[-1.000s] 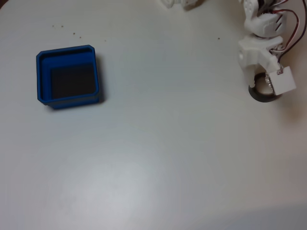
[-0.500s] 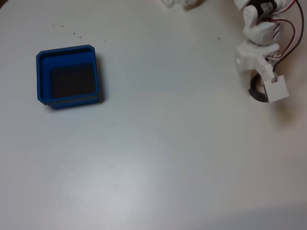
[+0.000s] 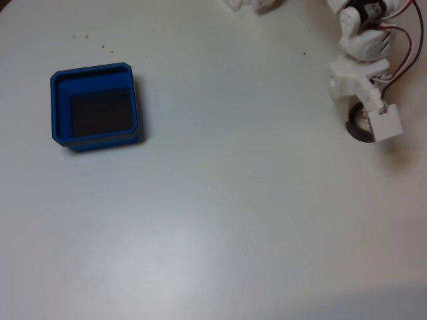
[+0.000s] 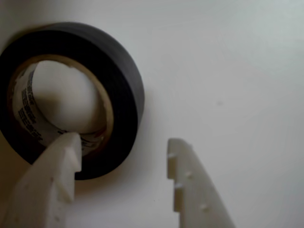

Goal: Pick the black tape roll and drop it in the blue box

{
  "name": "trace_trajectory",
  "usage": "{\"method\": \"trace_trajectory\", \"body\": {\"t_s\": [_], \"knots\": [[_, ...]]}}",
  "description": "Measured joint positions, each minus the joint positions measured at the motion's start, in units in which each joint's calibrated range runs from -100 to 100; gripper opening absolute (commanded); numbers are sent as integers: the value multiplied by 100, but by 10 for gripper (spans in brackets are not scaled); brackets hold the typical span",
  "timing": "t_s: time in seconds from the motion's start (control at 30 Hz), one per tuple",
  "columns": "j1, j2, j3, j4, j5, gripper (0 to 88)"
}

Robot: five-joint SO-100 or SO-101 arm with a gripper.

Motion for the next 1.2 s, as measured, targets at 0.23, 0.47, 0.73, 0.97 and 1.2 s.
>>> {"method": "trace_trajectory", "body": {"t_s": [0.23,0.47,0.73,0.97,1.2], "knots": [[-129,0,0,0,0,168],[-139,0,0,0,-100,168],[-139,203,0,33,-142,168],[-139,254,0,33,-209,168],[-139,254,0,33,-225,168]]}}
